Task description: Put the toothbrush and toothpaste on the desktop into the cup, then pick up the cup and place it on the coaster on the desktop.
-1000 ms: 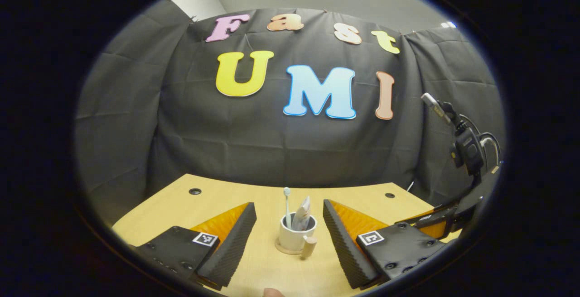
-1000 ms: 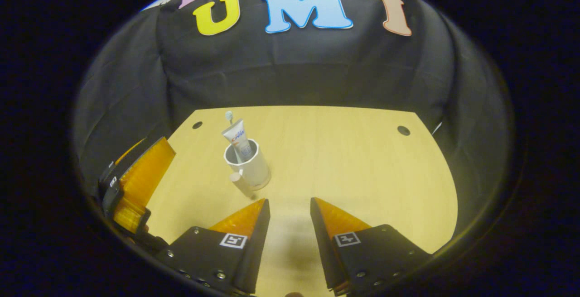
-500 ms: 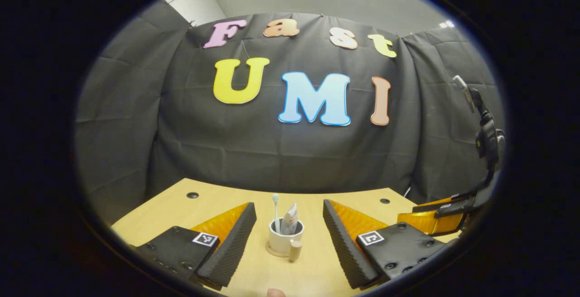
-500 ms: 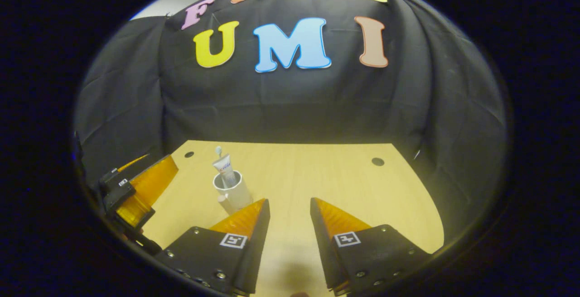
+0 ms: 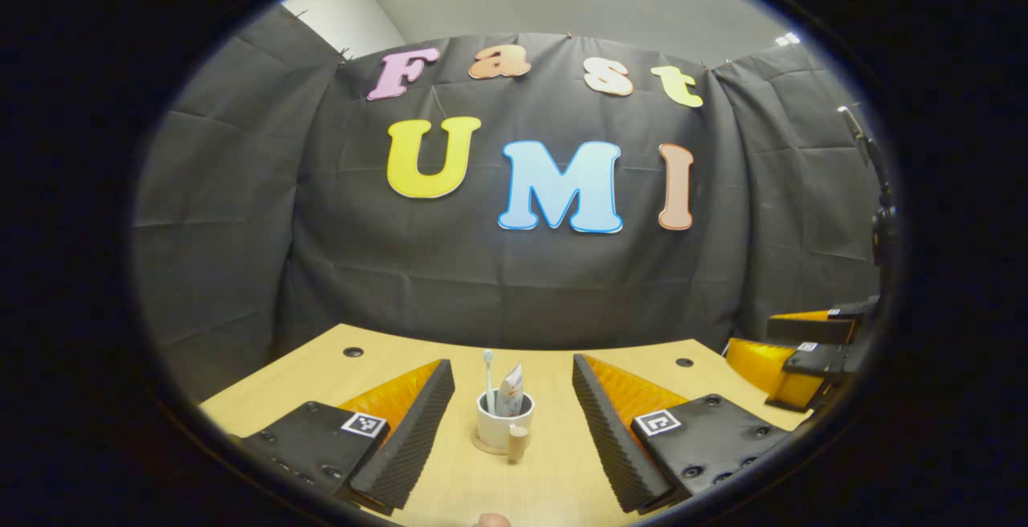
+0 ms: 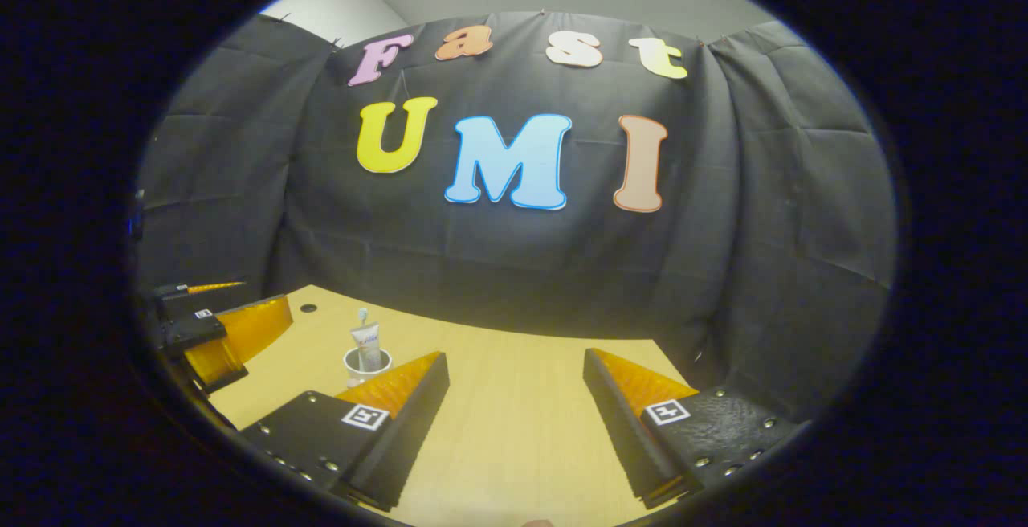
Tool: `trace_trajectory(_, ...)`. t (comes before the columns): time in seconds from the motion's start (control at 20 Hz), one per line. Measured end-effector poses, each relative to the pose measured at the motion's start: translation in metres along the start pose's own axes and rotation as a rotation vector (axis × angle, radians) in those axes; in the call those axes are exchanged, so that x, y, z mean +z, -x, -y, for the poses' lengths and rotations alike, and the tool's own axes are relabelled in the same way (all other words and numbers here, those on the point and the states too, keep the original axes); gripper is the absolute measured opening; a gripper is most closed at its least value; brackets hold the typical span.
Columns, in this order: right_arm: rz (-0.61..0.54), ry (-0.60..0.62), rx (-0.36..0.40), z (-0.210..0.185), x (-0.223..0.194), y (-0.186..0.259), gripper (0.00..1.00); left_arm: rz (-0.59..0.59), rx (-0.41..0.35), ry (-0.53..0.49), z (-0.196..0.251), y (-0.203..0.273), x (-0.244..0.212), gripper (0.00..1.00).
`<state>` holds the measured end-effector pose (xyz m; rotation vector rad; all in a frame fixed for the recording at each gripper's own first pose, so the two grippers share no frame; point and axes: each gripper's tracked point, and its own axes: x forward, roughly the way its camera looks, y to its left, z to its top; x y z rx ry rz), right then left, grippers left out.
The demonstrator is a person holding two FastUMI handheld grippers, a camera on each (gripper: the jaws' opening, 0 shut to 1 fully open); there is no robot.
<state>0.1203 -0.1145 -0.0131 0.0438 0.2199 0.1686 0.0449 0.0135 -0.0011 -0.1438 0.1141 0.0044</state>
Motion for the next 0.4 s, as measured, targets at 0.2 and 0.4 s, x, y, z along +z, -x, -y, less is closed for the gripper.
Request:
trace_trajectory(0.2, 0.036, -0.034, 0.019, 0.005, 0.005, 0.011, 0.99, 0.019, 0.020, 0.012, 0.006, 0.013, 0.006, 0.96)
trace_trajectory(0.4, 0.083, -0.030, 0.037, 0.011, 0.013, 0.022, 0.99, 0.023, 0.049, 0.029, 0.008, 0.023, 0.005, 0.96)
